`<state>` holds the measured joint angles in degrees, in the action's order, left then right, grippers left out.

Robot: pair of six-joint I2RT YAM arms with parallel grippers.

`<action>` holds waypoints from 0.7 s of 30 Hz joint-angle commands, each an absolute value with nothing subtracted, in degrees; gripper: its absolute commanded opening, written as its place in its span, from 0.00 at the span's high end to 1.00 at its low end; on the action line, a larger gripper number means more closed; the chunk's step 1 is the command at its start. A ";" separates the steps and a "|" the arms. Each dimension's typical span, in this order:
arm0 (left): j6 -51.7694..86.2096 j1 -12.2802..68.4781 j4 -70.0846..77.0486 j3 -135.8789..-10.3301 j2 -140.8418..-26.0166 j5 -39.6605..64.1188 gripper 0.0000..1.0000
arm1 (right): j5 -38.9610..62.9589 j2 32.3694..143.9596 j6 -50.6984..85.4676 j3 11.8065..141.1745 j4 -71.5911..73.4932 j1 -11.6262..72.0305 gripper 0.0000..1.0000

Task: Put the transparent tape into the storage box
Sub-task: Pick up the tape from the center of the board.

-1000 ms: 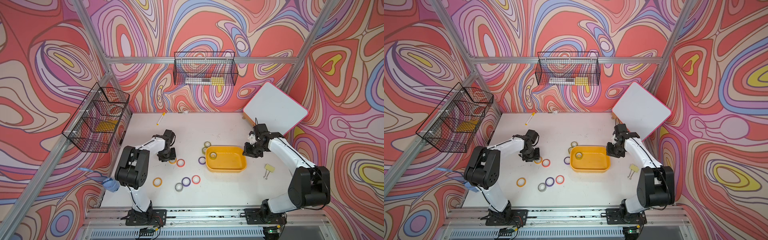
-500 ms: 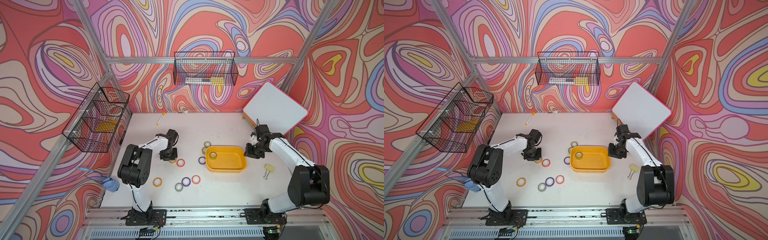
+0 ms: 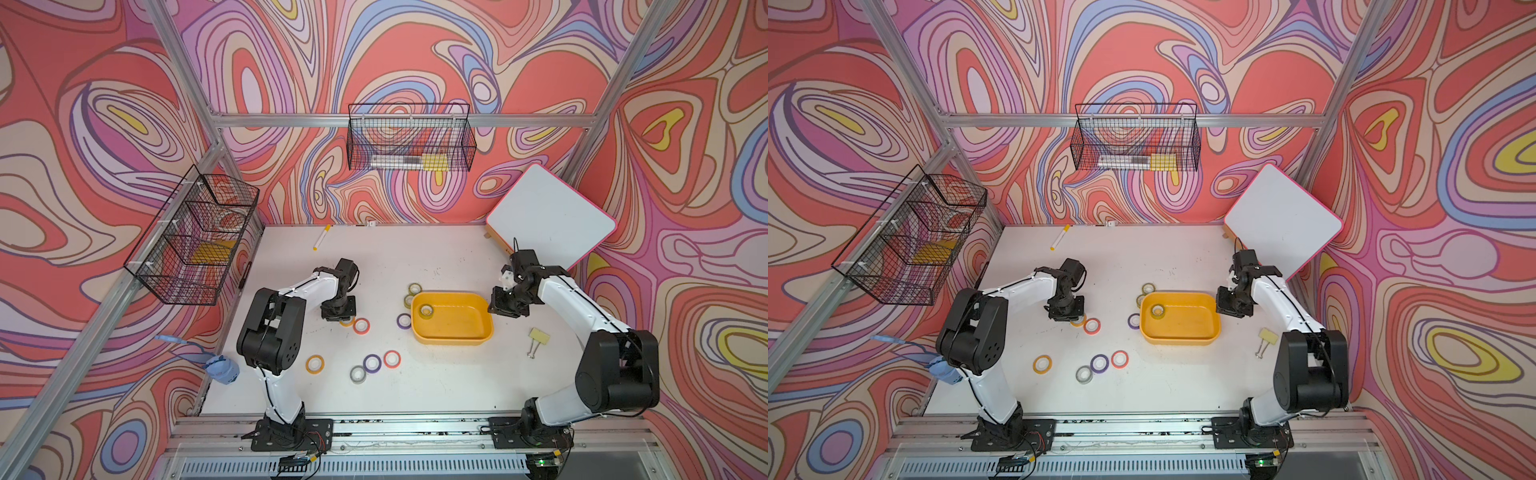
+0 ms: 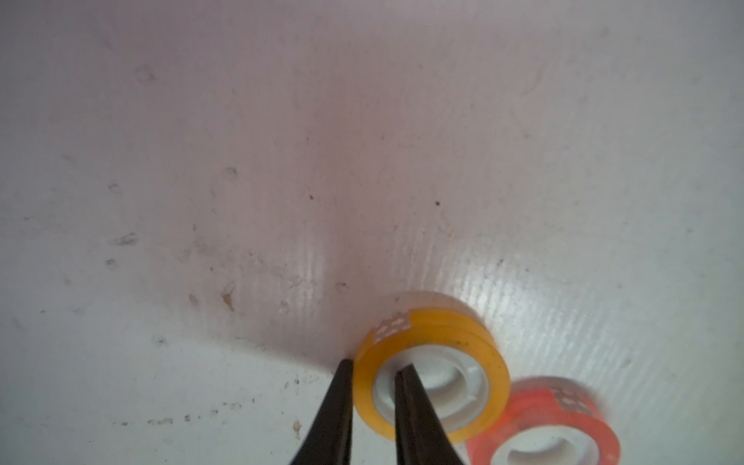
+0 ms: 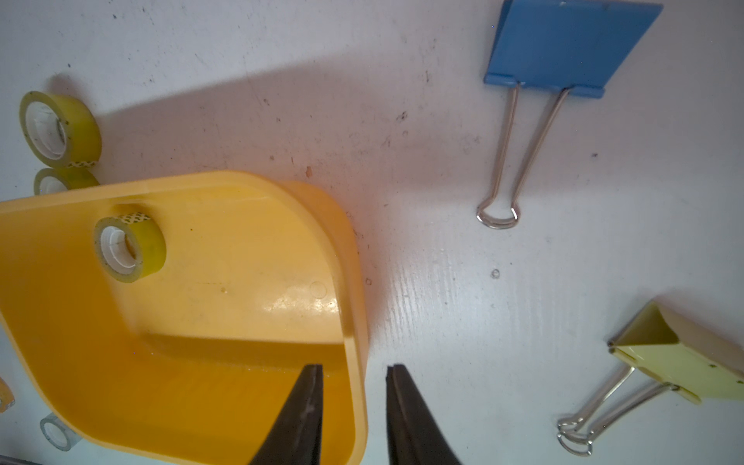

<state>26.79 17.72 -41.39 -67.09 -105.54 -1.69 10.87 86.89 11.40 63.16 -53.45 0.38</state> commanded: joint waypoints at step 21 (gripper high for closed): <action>26.45 31.74 -56.61 -89.35 -101.98 1.89 0.83 | 12.53 87.91 9.97 62.62 -53.05 -0.53 0.71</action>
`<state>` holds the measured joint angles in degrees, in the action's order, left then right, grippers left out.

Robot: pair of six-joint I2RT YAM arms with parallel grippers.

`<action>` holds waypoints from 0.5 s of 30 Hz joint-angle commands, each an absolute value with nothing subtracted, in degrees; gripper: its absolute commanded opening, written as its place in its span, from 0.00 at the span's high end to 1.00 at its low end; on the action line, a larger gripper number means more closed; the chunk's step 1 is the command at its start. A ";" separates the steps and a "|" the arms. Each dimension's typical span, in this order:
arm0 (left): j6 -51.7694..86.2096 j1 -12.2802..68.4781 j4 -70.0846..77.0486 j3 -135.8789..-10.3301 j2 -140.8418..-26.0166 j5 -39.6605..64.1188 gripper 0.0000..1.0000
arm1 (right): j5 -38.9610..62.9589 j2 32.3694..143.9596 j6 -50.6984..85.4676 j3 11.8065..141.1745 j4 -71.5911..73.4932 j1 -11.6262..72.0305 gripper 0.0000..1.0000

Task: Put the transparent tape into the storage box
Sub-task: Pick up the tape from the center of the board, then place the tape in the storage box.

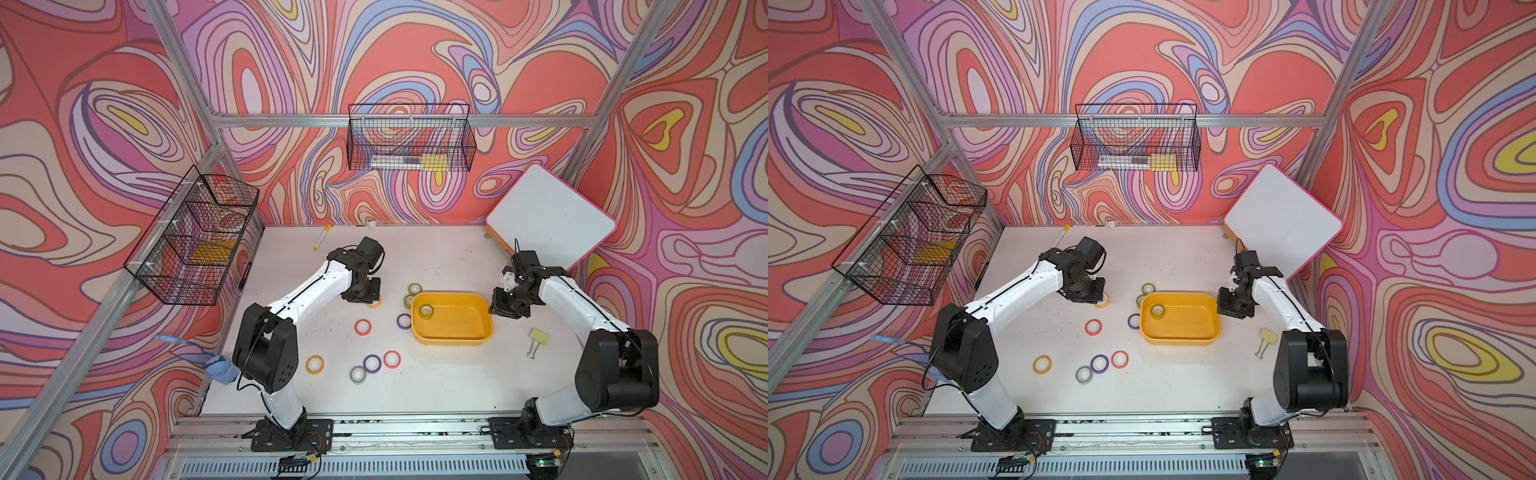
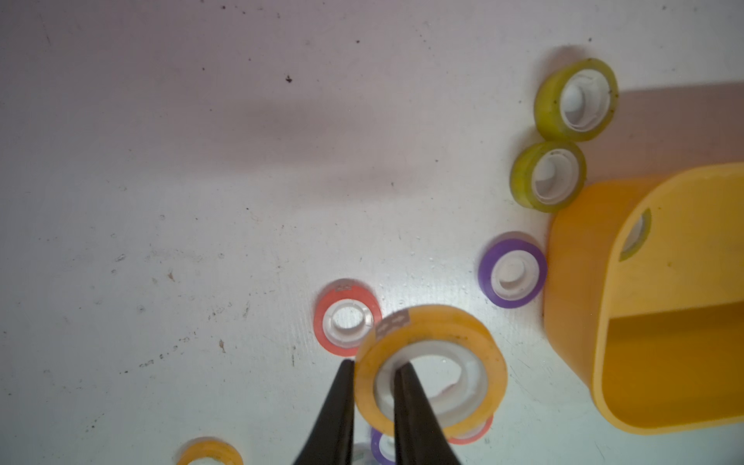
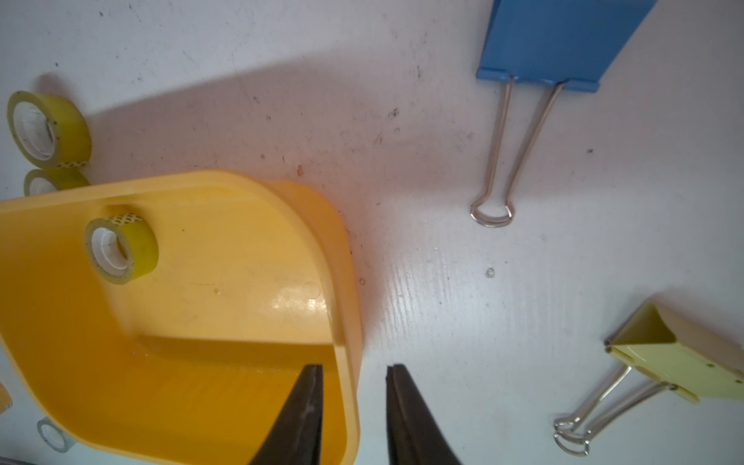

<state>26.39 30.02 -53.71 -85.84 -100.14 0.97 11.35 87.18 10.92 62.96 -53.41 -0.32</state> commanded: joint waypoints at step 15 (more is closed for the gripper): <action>26.00 45.94 -61.34 -114.04 -121.11 3.51 0.82 | 14.13 86.67 10.45 61.79 -52.39 -0.57 0.71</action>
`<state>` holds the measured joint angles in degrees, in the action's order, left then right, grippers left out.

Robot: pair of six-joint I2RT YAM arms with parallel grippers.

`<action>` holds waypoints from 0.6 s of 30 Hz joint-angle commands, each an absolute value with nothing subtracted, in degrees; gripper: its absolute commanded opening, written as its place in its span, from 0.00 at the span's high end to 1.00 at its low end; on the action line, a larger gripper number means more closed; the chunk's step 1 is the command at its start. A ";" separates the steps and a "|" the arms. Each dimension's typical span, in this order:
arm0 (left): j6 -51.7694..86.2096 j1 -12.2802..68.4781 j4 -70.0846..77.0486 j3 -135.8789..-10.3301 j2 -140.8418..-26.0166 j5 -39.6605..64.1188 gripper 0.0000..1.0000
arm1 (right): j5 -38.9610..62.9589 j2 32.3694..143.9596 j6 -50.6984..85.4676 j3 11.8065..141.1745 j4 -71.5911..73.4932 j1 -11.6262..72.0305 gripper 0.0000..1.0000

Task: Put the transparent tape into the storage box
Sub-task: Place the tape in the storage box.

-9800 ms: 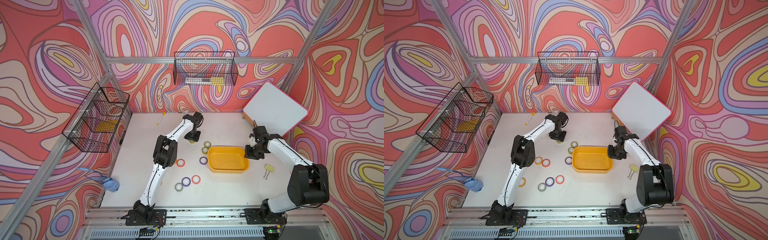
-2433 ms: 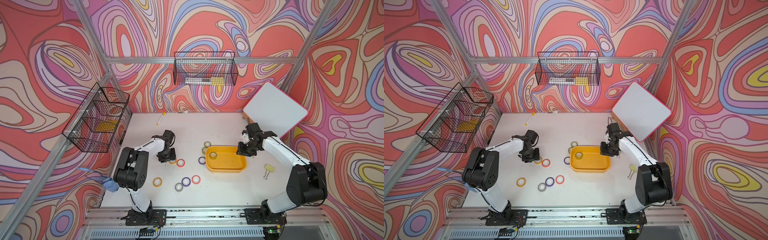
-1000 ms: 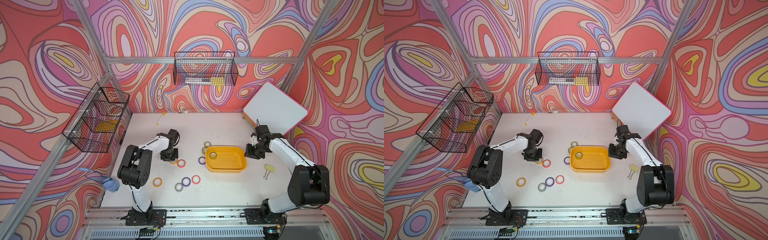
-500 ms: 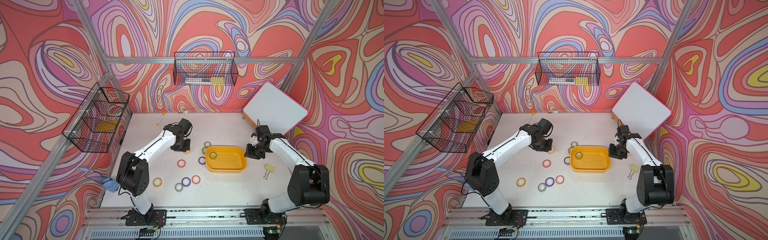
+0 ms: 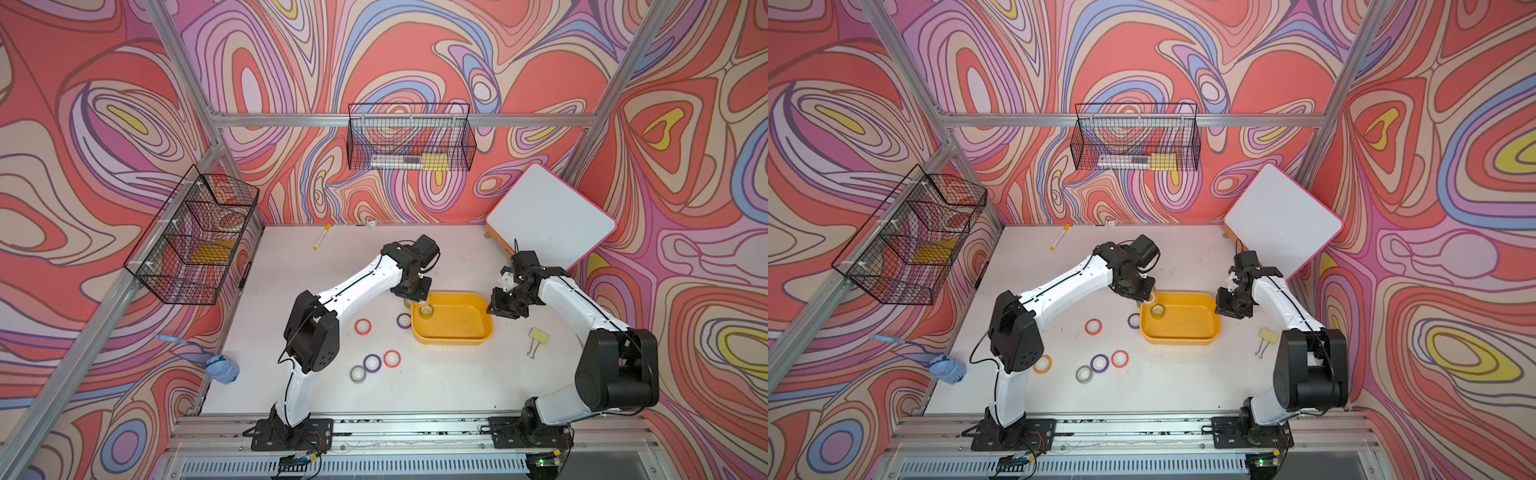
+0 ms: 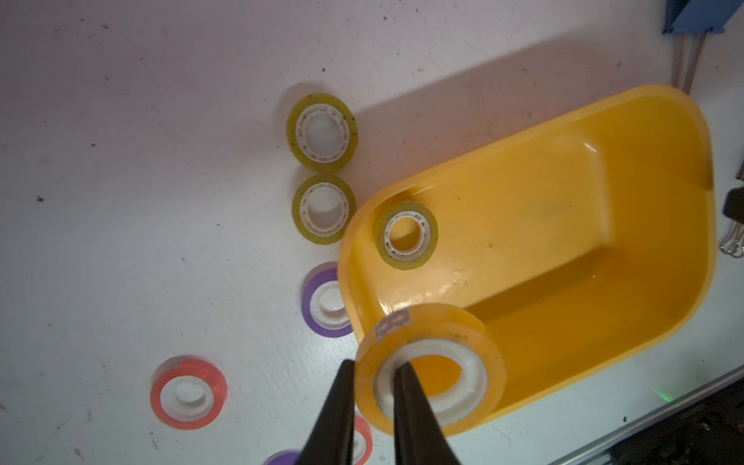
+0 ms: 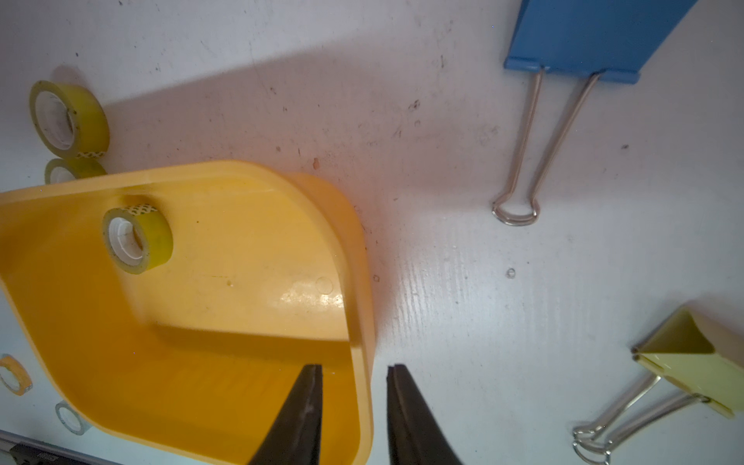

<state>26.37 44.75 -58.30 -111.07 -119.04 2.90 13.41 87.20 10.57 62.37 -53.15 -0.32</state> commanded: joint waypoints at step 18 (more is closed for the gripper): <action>27.12 48.35 -57.64 -119.98 -132.68 6.52 0.81 | 14.05 85.62 10.67 62.14 -52.98 -0.60 0.71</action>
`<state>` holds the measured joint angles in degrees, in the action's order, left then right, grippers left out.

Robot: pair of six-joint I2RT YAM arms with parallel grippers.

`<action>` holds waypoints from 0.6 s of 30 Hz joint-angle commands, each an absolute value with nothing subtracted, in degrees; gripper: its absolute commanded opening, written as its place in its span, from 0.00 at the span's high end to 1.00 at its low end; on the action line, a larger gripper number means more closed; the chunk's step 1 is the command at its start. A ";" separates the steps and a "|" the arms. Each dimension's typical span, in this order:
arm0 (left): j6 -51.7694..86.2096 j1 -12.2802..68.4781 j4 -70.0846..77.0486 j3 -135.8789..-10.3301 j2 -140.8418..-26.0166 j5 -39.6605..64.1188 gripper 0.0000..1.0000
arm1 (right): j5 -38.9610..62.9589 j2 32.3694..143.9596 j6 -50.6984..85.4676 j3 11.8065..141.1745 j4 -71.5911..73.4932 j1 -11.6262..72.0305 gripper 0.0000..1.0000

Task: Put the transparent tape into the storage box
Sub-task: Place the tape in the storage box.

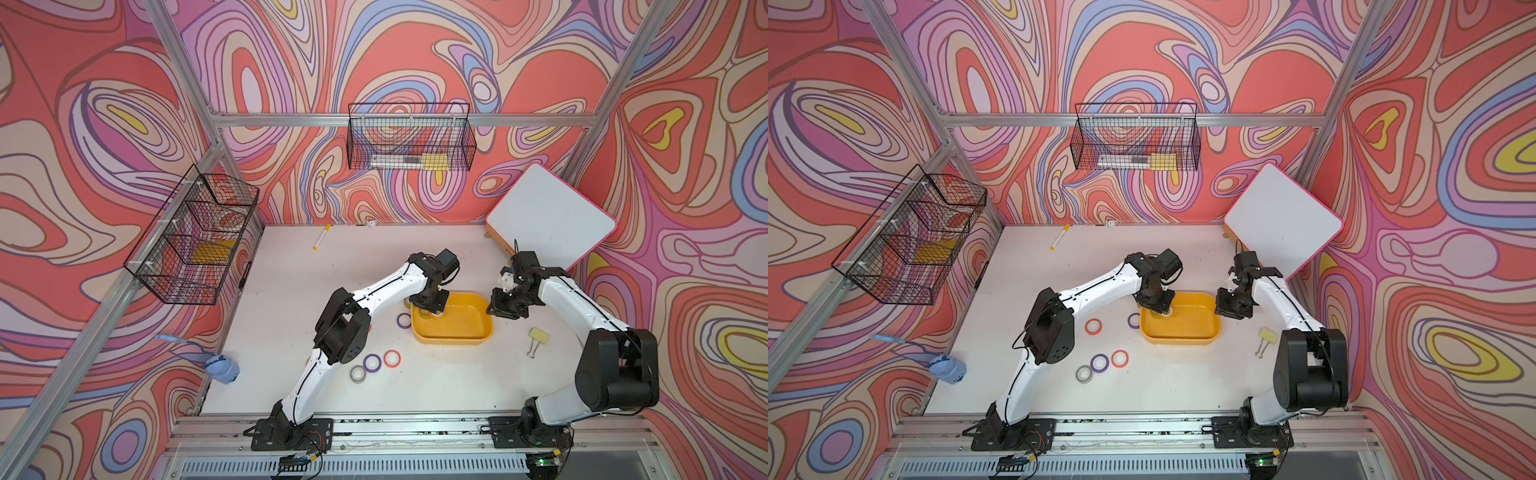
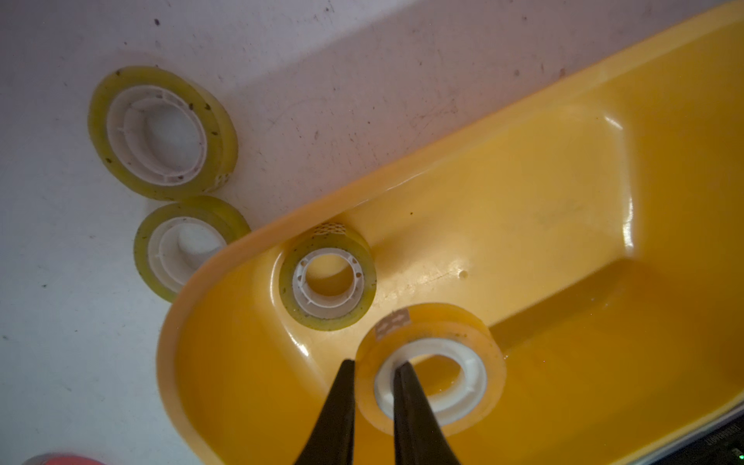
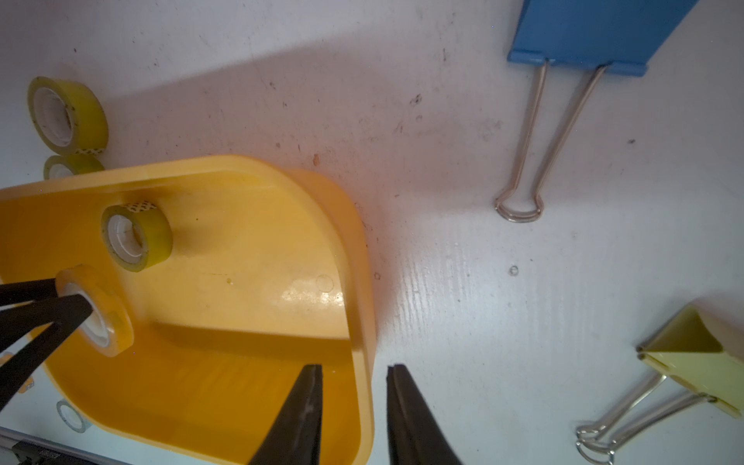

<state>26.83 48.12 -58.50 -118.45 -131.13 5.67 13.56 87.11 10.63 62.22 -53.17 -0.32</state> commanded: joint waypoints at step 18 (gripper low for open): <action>27.62 49.54 -53.53 -122.21 -136.53 7.32 0.80 | 15.18 83.89 11.16 62.05 -53.35 -0.61 0.71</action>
